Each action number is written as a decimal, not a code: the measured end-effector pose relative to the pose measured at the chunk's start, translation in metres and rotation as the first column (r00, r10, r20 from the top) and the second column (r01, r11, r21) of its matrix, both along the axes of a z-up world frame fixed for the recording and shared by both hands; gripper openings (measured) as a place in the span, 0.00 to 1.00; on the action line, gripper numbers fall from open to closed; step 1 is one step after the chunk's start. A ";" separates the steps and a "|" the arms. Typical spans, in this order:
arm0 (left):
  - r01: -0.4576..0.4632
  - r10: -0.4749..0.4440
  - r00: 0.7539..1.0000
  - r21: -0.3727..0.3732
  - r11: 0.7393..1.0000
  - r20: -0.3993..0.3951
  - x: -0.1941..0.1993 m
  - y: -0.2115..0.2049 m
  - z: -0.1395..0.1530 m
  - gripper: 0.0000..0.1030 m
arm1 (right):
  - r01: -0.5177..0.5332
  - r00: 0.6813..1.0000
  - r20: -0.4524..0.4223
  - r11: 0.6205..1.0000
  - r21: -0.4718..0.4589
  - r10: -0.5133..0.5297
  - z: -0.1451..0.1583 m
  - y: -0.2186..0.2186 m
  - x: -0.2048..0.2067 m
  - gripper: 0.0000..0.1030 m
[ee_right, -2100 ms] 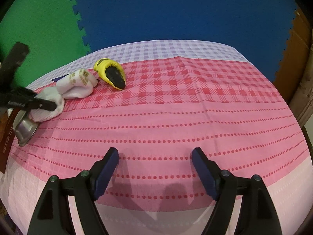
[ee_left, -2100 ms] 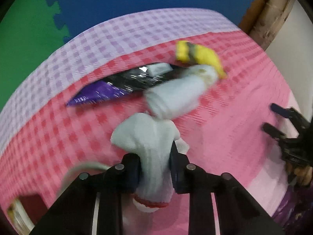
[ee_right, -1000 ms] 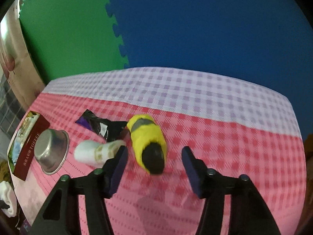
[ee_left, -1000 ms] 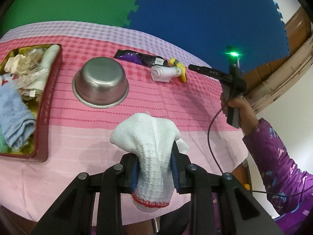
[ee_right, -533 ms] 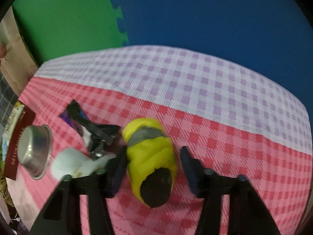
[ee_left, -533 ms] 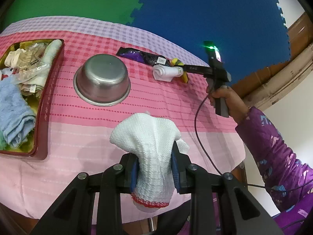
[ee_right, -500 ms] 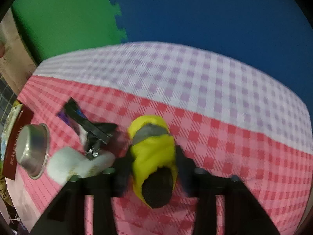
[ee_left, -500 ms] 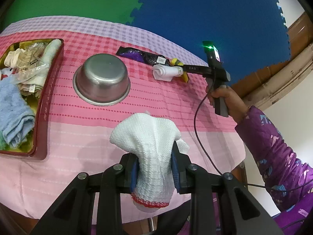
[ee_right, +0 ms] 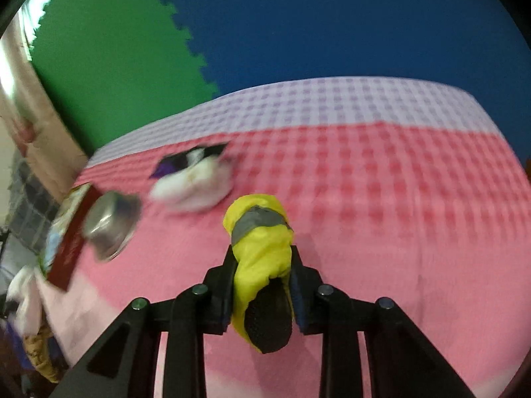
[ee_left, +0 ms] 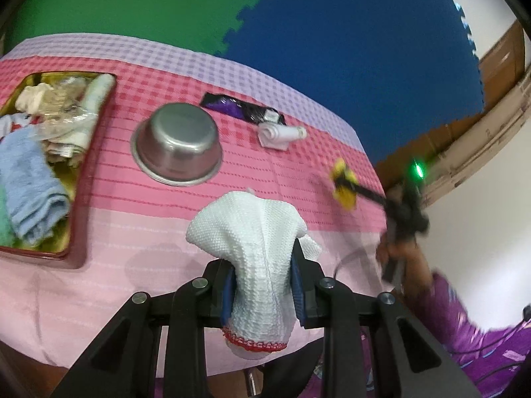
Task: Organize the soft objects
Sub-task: 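Carry the white glove into the tin and open the left gripper while the right holds the yellow toy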
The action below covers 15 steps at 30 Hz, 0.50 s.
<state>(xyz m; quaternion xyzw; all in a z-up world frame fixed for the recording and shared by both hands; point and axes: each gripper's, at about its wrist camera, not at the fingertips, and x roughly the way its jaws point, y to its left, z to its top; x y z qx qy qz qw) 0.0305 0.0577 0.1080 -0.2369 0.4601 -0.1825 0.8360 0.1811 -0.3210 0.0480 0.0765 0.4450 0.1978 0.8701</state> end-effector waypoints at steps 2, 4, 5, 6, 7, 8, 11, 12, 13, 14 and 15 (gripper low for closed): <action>-0.033 0.033 0.999 -0.004 0.999 0.003 -0.003 0.015 0.005 0.25 | -0.013 1.000 0.005 1.000 0.017 0.013 0.002 0.005 -0.023 0.27; -0.070 0.070 0.997 0.016 0.997 0.014 -0.007 0.032 0.011 0.25 | -0.026 1.000 0.015 0.999 0.039 0.025 0.003 0.014 -0.041 0.27; -0.092 0.091 0.996 0.036 0.995 0.024 -0.010 0.042 0.016 0.25 | -0.033 0.999 0.017 0.999 0.041 0.032 0.004 0.019 -0.047 0.27; -0.115 0.113 0.993 0.059 0.992 0.033 -0.011 0.052 0.020 0.25 | -0.045 0.999 0.021 0.998 0.049 0.044 0.004 0.026 -0.054 0.27; -0.135 0.132 0.990 0.080 0.988 0.041 -0.011 0.063 0.024 0.25 | -0.051 0.999 0.018 0.997 0.057 0.050 0.003 0.032 -0.056 0.27; -0.156 0.152 0.987 0.101 0.982 0.050 -0.010 0.077 0.027 0.25 | -0.059 0.998 0.012 0.996 0.070 0.058 0.003 0.038 -0.059 0.27; -0.211 0.200 0.977 0.175 0.962 0.075 0.003 0.112 0.034 0.25 | -0.094 0.996 -0.002 0.992 0.080 0.094 -0.003 0.057 -0.068 0.27; -0.216 0.203 0.975 0.201 0.955 0.084 0.010 0.120 0.035 0.26 | -0.103 0.995 -0.006 0.991 0.085 0.104 -0.004 0.061 -0.071 0.27; -0.237 0.219 0.971 0.251 0.938 0.099 0.020 0.131 0.035 0.26 | -0.111 0.994 -0.007 0.990 0.086 0.112 -0.004 0.066 -0.073 0.27; -0.249 0.227 0.968 0.280 0.927 0.106 0.027 0.139 0.034 0.26 | -0.117 0.993 -0.005 0.990 0.082 0.118 -0.004 0.071 -0.075 0.27; -0.251 0.228 0.967 0.300 0.920 0.109 0.037 0.147 0.031 0.26 | -0.125 0.992 -0.002 0.989 0.077 0.125 -0.003 0.076 -0.078 0.27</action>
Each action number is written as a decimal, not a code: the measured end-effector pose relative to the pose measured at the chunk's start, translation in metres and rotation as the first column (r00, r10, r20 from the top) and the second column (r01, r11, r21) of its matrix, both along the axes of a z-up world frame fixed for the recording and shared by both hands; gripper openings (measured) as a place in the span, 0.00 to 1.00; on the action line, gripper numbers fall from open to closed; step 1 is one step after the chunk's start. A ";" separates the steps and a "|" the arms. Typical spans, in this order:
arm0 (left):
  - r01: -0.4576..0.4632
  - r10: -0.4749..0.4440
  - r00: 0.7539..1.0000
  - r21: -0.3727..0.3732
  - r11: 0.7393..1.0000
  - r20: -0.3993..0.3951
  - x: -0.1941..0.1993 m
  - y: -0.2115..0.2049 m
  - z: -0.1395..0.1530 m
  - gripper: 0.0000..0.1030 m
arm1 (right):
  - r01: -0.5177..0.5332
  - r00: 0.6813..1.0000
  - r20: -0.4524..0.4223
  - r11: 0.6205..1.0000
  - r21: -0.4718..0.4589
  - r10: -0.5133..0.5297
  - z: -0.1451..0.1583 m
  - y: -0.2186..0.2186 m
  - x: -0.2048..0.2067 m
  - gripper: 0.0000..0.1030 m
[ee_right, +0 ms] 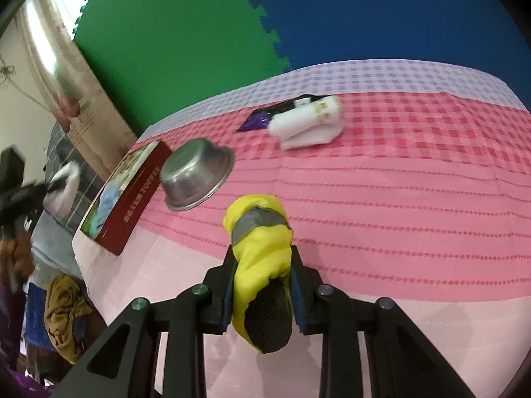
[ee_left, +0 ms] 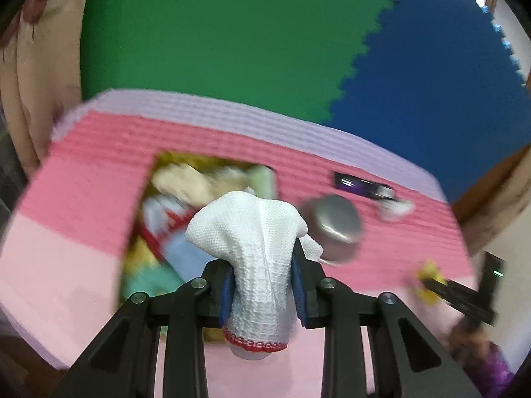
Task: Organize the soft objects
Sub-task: 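Carry the white glove into the tin and open the left gripper while the right holds the yellow toy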
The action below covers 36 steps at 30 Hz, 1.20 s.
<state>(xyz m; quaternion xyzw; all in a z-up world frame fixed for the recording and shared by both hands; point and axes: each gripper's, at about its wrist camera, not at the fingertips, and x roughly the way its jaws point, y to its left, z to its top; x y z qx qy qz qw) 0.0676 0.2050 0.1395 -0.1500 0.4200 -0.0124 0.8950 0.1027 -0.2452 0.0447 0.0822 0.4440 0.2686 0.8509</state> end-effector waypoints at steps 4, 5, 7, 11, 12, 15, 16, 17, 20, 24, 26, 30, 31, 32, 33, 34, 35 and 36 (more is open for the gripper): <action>-0.032 0.034 0.999 0.087 0.996 -0.014 0.033 0.025 -0.015 0.26 | -0.009 1.000 0.006 1.000 -0.006 0.009 0.007 0.008 -0.006 0.27; -0.039 0.042 0.999 0.089 0.995 -0.022 0.043 0.032 -0.022 0.26 | -0.010 1.000 0.005 1.000 -0.007 0.010 0.008 0.008 -0.006 0.27; -0.057 0.061 0.997 0.088 0.994 -0.039 0.055 0.042 -0.034 0.26 | -0.011 1.000 0.002 1.000 -0.011 0.011 0.011 0.010 -0.005 0.27; -0.073 0.079 0.994 0.077 0.994 -0.074 0.074 0.054 -0.055 0.26 | -0.007 1.000 0.003 1.000 -0.019 0.007 0.016 0.013 -0.005 0.27; -0.075 0.082 0.994 0.083 0.994 -0.078 0.078 0.055 -0.058 0.26 | -0.008 1.000 0.004 1.000 -0.020 0.008 0.016 0.013 -0.005 0.27; -0.081 0.089 0.993 0.096 0.992 -0.080 0.083 0.056 -0.064 0.29 | -0.018 1.000 0.003 1.000 -0.021 0.018 0.017 0.017 -0.005 0.27; -0.080 0.088 0.993 0.097 0.992 -0.080 0.084 0.056 -0.066 0.30 | -0.022 1.000 0.002 1.000 -0.021 0.022 0.017 0.020 -0.005 0.27; -0.075 0.083 0.993 0.096 0.992 -0.080 0.086 0.056 -0.068 0.30 | -0.027 1.000 0.001 0.999 -0.020 0.027 0.017 0.022 -0.004 0.27; -0.061 0.071 0.994 0.112 0.992 -0.088 0.090 0.051 -0.072 0.53 | -0.049 0.999 -0.002 0.999 -0.015 0.048 0.017 0.029 -0.003 0.27; -0.093 0.097 0.995 0.134 0.987 -0.029 0.079 0.045 -0.059 0.71 | -0.075 0.997 0.007 0.997 0.002 0.075 0.024 0.039 -0.006 0.27; -0.120 0.121 0.993 0.130 0.984 -0.001 0.069 0.043 -0.046 0.77 | -0.094 0.996 0.010 0.995 0.019 0.094 0.030 0.045 -0.006 0.27; -0.183 0.173 0.981 0.105 0.978 0.092 0.036 0.037 -0.013 0.85 | -0.154 0.988 0.036 0.987 0.048 0.152 0.046 0.067 -0.006 0.27; -0.198 0.186 0.976 0.101 0.975 0.113 0.027 0.036 -0.007 0.96 | -0.174 0.984 0.043 0.983 0.058 0.172 0.051 0.075 -0.006 0.27; -0.223 0.210 0.969 0.096 0.970 0.129 0.014 0.035 0.000 0.99 | -0.188 0.982 0.046 0.980 0.066 0.186 0.055 0.081 -0.006 0.27; -0.248 0.235 0.962 0.082 0.965 0.142 0.001 0.035 0.005 0.99 | -0.218 0.975 0.051 0.972 0.084 0.214 0.061 0.094 -0.005 0.27; -0.261 0.250 0.956 0.056 0.964 0.155 -0.011 0.035 0.008 0.99 | -0.233 0.972 0.053 0.968 0.091 0.229 0.064 0.101 -0.004 0.27; -0.275 0.268 0.947 0.015 0.961 0.177 -0.028 0.035 0.011 0.99 | -0.265 0.964 0.060 0.959 0.103 0.259 0.069 0.117 -0.003 0.27; -0.292 0.288 0.939 -0.006 0.956 0.188 -0.041 0.034 0.012 0.99 | -0.291 0.956 0.064 0.950 0.112 0.286 0.073 0.129 -0.003 0.27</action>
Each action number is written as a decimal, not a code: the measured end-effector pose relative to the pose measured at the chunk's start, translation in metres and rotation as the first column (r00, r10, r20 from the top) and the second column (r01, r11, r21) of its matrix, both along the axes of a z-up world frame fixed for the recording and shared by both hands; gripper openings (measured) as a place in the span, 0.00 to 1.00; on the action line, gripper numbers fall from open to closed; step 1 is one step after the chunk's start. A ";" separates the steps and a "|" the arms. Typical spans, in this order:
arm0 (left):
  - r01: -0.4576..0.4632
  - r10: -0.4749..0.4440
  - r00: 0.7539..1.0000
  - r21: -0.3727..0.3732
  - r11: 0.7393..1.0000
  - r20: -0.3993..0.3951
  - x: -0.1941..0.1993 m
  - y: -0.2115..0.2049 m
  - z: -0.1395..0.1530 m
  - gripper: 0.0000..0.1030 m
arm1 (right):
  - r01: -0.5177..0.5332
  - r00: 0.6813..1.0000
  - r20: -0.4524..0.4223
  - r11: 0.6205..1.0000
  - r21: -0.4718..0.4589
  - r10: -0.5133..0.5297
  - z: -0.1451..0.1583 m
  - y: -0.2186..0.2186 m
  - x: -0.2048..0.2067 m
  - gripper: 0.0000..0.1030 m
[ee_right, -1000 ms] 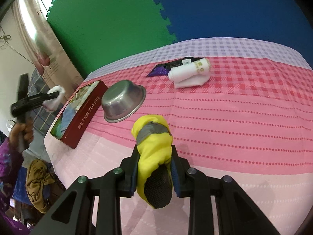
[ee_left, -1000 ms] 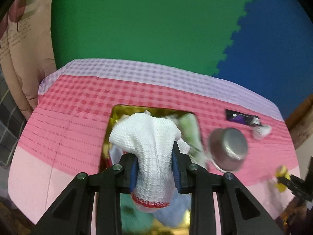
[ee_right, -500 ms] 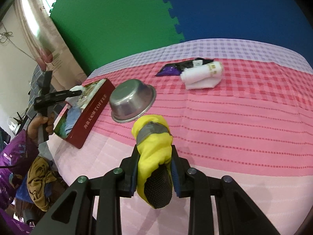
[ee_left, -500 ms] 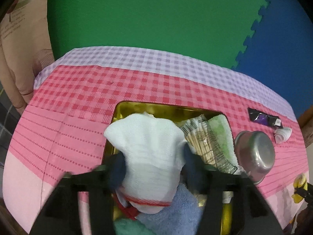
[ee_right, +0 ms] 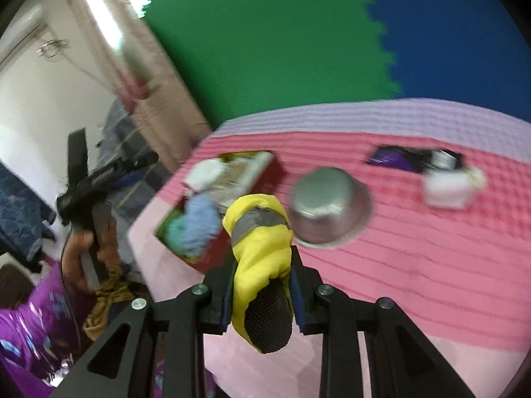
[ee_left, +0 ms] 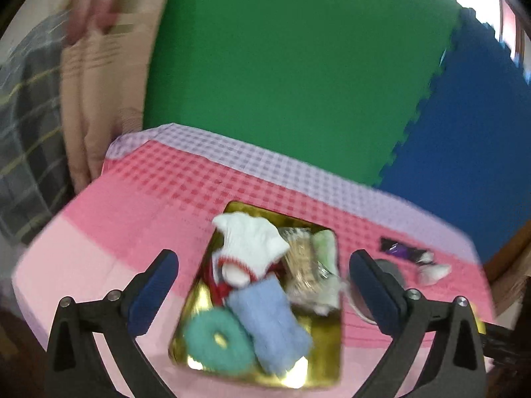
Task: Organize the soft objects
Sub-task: 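Carry the white glove into the tin and open the left gripper while the right holds the yellow toy, then lower the yellow toy into the tin and open the right gripper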
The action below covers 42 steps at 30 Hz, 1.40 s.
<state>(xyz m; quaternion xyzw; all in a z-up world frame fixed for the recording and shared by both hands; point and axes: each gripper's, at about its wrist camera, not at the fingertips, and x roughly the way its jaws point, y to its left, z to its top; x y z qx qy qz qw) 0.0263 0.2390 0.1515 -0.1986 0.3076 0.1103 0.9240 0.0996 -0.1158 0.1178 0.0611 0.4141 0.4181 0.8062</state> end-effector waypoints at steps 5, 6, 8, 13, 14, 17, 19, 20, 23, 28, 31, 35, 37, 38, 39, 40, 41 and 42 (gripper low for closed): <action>-0.154 0.154 0.988 -0.033 0.988 -0.006 -0.068 -0.001 -0.008 0.99 | -0.141 0.989 -0.034 0.989 0.042 0.143 0.007 0.076 0.002 0.27; -0.188 0.188 0.982 -0.028 0.982 -0.018 -0.078 -0.002 -0.012 0.99 | -0.163 0.985 -0.044 0.985 0.051 0.166 0.006 0.089 0.002 0.27; -0.250 0.250 0.967 -0.006 0.968 -0.042 -0.096 -0.001 -0.019 0.99 | -0.209 0.976 -0.051 0.977 0.042 0.211 0.004 0.122 0.000 0.27; -0.356 0.358 0.933 0.046 0.933 -0.046 -0.119 0.012 -0.029 0.99 | -0.261 0.961 -0.099 0.965 -0.006 0.259 -0.018 0.192 0.002 0.27; -0.372 0.374 0.927 0.052 0.927 -0.041 -0.121 0.015 -0.029 0.99 | -0.261 0.960 -0.106 0.965 -0.019 0.257 -0.023 0.203 0.003 0.27; -0.376 0.378 0.925 0.040 0.926 -0.035 -0.125 0.021 -0.029 0.99 | -0.244 0.965 -0.112 0.968 -0.065 0.236 -0.036 0.230 0.005 0.27; -0.379 0.381 0.924 0.036 0.925 -0.035 -0.128 0.022 -0.030 0.99 | -0.235 0.968 -0.114 0.968 -0.093 0.224 -0.043 0.246 0.006 0.27; -0.375 0.376 0.926 0.029 0.927 -0.033 -0.127 0.023 -0.029 0.99 | -0.226 0.971 -0.110 0.967 -0.114 0.214 -0.048 0.253 0.005 0.27; -0.369 0.371 0.928 0.040 0.929 -0.041 -0.126 0.024 -0.029 0.99 | -0.221 0.974 -0.083 0.963 -0.157 0.210 -0.055 0.266 -0.002 0.27; -0.358 0.359 0.932 0.026 0.933 -0.058 -0.124 0.023 -0.031 0.99 | -0.213 0.977 -0.035 0.956 -0.201 0.211 -0.062 0.285 -0.011 0.31; -0.351 0.351 0.933 0.015 0.936 -0.083 -0.121 0.026 -0.036 0.99 | -0.202 0.979 -0.024 0.955 -0.216 0.201 -0.064 0.288 -0.012 0.33; -0.349 0.348 0.933 0.001 0.937 -0.094 -0.121 0.027 -0.039 0.99 | -0.183 0.983 -0.038 0.961 -0.206 0.179 -0.065 0.284 -0.006 0.37; -0.349 0.348 0.933 0.006 0.937 -0.094 -0.120 0.026 -0.039 0.99 | -0.180 0.983 -0.052 0.965 -0.192 0.174 -0.065 0.281 -0.004 0.39; -0.347 0.347 0.933 0.013 0.938 -0.095 -0.120 0.025 -0.039 0.99 | -0.181 0.983 -0.060 0.967 -0.182 0.173 -0.064 0.279 -0.003 0.40; -0.346 0.346 0.933 0.019 0.938 -0.097 -0.119 0.024 -0.040 0.99 | -0.179 0.983 -0.068 0.971 -0.156 0.170 -0.062 0.276 -0.002 0.41; -0.343 0.344 0.934 0.026 0.939 -0.100 -0.118 0.024 -0.040 0.99 | -0.178 0.983 -0.066 0.974 -0.136 0.171 -0.059 0.274 -0.002 0.45; -0.339 0.341 0.934 0.032 0.940 -0.106 -0.117 0.023 -0.041 0.99 | -0.179 0.983 -0.062 0.976 -0.127 0.172 -0.057 0.272 -0.001 0.51; -0.336 0.338 0.935 0.036 0.941 -0.110 -0.116 0.022 -0.041 0.99 | -0.182 0.983 -0.059 0.975 -0.126 0.176 -0.055 0.272 -0.001 0.52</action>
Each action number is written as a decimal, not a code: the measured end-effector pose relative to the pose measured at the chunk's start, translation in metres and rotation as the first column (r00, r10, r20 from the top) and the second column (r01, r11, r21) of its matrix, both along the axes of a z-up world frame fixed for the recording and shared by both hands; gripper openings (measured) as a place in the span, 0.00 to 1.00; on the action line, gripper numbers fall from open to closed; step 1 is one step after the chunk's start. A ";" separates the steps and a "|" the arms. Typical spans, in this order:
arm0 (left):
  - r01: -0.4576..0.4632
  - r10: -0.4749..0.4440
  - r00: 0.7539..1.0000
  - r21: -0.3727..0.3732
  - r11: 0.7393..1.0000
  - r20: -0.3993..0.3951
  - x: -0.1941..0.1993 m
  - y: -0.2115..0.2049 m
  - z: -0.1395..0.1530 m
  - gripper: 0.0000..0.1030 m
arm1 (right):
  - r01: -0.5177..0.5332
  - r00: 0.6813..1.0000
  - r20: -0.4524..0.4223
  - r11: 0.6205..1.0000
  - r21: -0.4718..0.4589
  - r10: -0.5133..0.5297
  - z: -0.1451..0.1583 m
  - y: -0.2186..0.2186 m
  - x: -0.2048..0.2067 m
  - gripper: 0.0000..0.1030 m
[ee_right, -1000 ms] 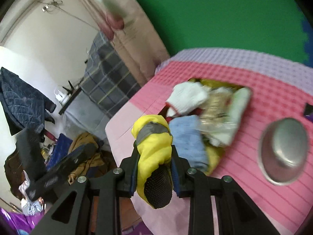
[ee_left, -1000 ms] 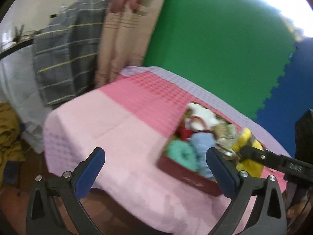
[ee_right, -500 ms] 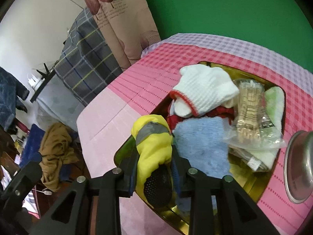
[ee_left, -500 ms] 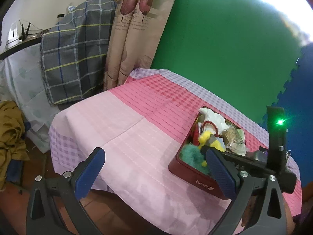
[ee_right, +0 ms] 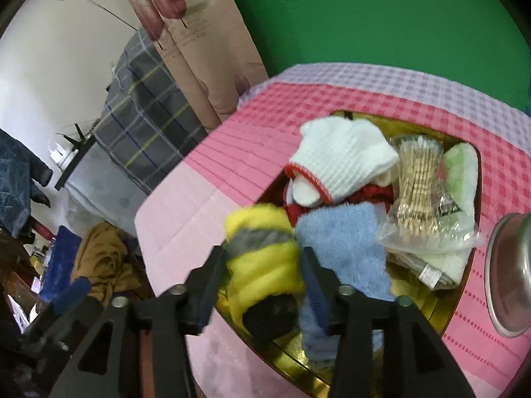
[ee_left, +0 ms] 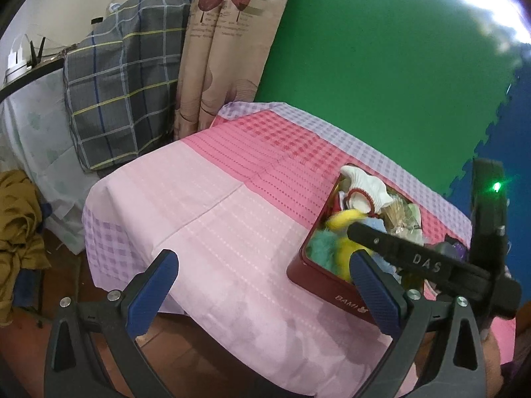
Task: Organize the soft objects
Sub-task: 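Lower the yellow toy into the tin and open the right gripper, then move the right gripper toward the white sock beside the steel bowl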
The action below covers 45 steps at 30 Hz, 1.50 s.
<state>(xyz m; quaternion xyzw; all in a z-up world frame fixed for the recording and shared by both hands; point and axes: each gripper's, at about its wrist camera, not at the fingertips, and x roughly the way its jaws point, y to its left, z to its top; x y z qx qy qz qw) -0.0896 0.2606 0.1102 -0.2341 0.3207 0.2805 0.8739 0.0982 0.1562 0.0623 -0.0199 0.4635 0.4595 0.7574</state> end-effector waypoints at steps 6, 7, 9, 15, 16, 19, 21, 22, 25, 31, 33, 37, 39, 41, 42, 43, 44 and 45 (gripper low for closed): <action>0.014 -0.013 1.000 0.041 0.999 -0.019 0.003 -0.005 0.000 0.99 | 0.018 0.998 0.062 0.997 0.081 -0.023 0.028 -0.024 -0.004 0.52; 0.014 -0.013 1.000 0.043 0.999 -0.023 0.003 -0.006 -0.001 0.99 | 0.029 0.996 0.087 0.995 0.094 -0.037 0.034 -0.034 -0.005 0.52; 0.018 -0.017 1.000 0.039 0.999 -0.020 0.003 -0.006 -0.001 0.99 | 0.070 0.987 0.136 0.992 0.108 -0.084 0.044 -0.061 -0.007 0.52; 0.036 -0.034 0.999 0.053 0.998 -0.030 0.006 -0.012 0.000 0.99 | 0.265 0.923 0.288 0.964 0.003 -0.255 0.036 -0.162 -0.009 0.52; 0.040 -0.038 0.999 0.055 0.998 -0.035 0.007 -0.014 -0.001 0.99 | 0.292 0.913 0.304 0.956 -0.020 -0.273 0.031 -0.176 -0.007 0.52; 0.053 -0.050 0.998 0.064 0.997 -0.044 0.008 -0.019 -0.001 0.99 | 0.428 0.867 0.339 0.895 -0.128 -0.366 0.011 -0.234 0.006 0.52; 0.064 -0.059 0.996 0.079 0.995 -0.059 0.010 -0.024 -0.001 0.99 | 0.528 0.820 0.353 0.833 -0.163 -0.450 0.000 -0.284 0.016 0.52; 0.070 -0.065 0.996 0.087 0.994 -0.068 0.011 -0.027 -0.002 0.99 | 0.554 0.804 0.364 0.813 -0.176 -0.470 -0.002 -0.296 0.018 0.52; 0.094 -0.081 0.991 0.120 0.988 -0.106 0.017 -0.036 -0.004 0.99 | 0.658 0.734 0.399 0.722 -0.214 -0.550 -0.010 -0.352 0.034 0.53; 0.145 -0.114 0.979 0.186 0.972 -0.168 0.026 -0.056 -0.007 0.99 | 0.768 0.639 0.406 0.572 -0.288 -0.653 -0.031 -0.429 0.068 0.55; 0.160 -0.123 0.975 0.206 0.965 -0.185 0.029 -0.063 -0.007 0.99 | 0.783 0.622 0.386 0.541 -0.308 -0.681 -0.040 -0.445 0.077 0.55; 0.191 -0.140 0.966 0.232 0.954 -0.216 0.035 -0.074 -0.008 0.99 | 0.793 0.610 0.360 0.536 -0.291 -0.706 -0.041 -0.449 0.085 0.64; 0.204 -0.148 0.962 0.247 0.947 -0.230 0.037 -0.080 -0.009 0.99 | 0.795 0.607 0.345 0.537 -0.284 -0.716 -0.041 -0.453 0.087 0.68; 0.214 -0.152 0.958 0.257 0.942 -0.242 0.039 -0.084 -0.009 0.99 | 0.797 0.603 0.327 0.538 -0.275 -0.727 -0.044 -0.454 0.089 0.72; 0.219 -0.155 0.957 0.259 0.941 -0.244 0.040 -0.086 -0.009 0.99 | 0.797 0.604 0.318 0.540 -0.270 -0.731 -0.045 -0.456 0.090 0.73; 0.223 -0.159 0.956 0.259 0.940 -0.246 0.041 -0.088 -0.009 0.99 | 0.795 0.606 0.316 0.543 -0.270 -0.730 -0.045 -0.455 0.090 0.77; 0.227 -0.162 0.955 0.259 0.939 -0.249 0.042 -0.090 -0.010 0.99 | 0.793 0.608 0.319 0.542 -0.276 -0.727 -0.045 -0.453 0.090 0.77; 0.231 -0.164 0.953 0.259 0.938 -0.253 0.042 -0.092 -0.010 0.99 | 0.794 0.607 0.327 0.539 -0.281 -0.724 -0.045 -0.452 0.090 0.77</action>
